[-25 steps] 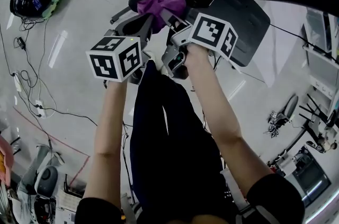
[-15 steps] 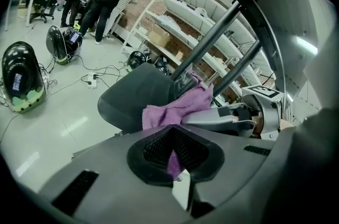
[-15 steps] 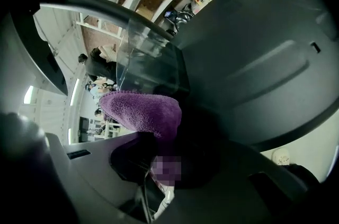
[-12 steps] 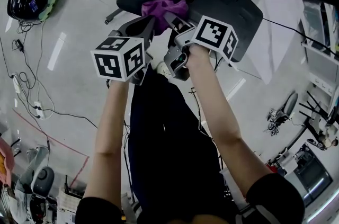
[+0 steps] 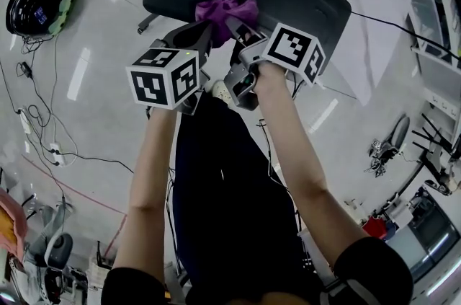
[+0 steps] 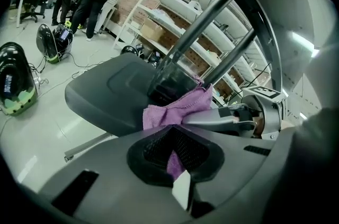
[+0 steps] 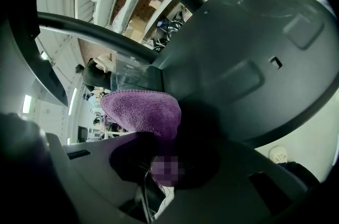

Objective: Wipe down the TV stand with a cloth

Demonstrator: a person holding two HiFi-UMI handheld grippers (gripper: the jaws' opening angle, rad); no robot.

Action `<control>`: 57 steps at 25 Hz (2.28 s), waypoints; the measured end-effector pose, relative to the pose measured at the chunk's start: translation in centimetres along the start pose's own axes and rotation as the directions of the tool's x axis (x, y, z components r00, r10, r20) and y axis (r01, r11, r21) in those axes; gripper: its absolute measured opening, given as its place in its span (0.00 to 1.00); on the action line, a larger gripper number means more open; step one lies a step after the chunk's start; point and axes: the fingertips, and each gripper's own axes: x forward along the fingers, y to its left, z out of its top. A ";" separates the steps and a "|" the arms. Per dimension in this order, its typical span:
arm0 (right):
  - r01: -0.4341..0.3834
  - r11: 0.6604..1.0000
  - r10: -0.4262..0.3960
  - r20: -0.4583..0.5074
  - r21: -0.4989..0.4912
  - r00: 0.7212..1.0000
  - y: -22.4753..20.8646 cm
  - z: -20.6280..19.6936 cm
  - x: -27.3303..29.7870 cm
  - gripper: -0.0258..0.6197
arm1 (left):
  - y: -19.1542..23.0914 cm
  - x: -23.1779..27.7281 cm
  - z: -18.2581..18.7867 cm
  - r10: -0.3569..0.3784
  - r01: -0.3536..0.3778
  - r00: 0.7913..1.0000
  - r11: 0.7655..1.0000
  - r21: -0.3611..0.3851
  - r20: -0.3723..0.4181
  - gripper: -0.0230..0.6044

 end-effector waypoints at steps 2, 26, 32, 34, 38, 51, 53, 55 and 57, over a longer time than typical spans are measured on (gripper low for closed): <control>0.006 1.000 -0.006 0.007 -0.004 1.000 -0.4 0.1 -0.2 0.19 | -0.2 0.3 -0.4 -0.008 0.008 1.000 1.000 0.005 -0.012 0.05; 0.065 0.998 -0.065 0.101 0.012 0.993 -8.0 3.7 -8.4 0.19 | -9.2 6.2 -5.4 -0.121 0.131 0.985 0.988 0.078 -0.121 0.05; 0.076 0.997 -0.080 0.132 0.029 0.988 -10.3 4.5 -10.9 0.19 | -11.8 7.8 -6.9 -0.149 0.164 0.978 0.982 0.098 -0.145 0.05; 0.083 0.996 -0.087 0.140 0.033 0.986 -11.0 4.8 -11.8 0.19 | -12.6 8.2 -7.3 -0.157 0.174 0.975 0.979 0.103 -0.155 0.05; 0.101 0.994 -0.106 0.164 0.039 0.981 -12.3 5.3 -13.3 0.19 | -14.0 9.0 -8.0 -0.177 0.199 0.969 0.973 0.121 -0.171 0.05; 0.133 0.989 -0.144 0.218 0.062 0.965 -16.7 7.9 -19.5 0.19 | -20.7 12.6 -10.6 -0.218 0.259 0.948 0.952 0.163 -0.232 0.05; 0.137 0.989 -0.148 0.222 0.063 0.964 -16.8 7.7 -19.0 0.19 | -20.2 12.7 -10.8 -0.221 0.265 0.946 0.949 0.173 -0.237 0.05; 0.134 0.988 -0.147 0.228 0.071 0.962 -17.2 7.8 -19.3 0.19 | -20.5 13.1 -11.1 -0.226 0.272 0.944 0.946 0.177 -0.239 0.05; 0.129 0.988 -0.144 0.235 0.081 0.961 -18.0 8.2 -20.4 0.19 | -21.7 13.6 -11.6 -0.233 0.278 0.942 0.944 0.177 -0.241 0.05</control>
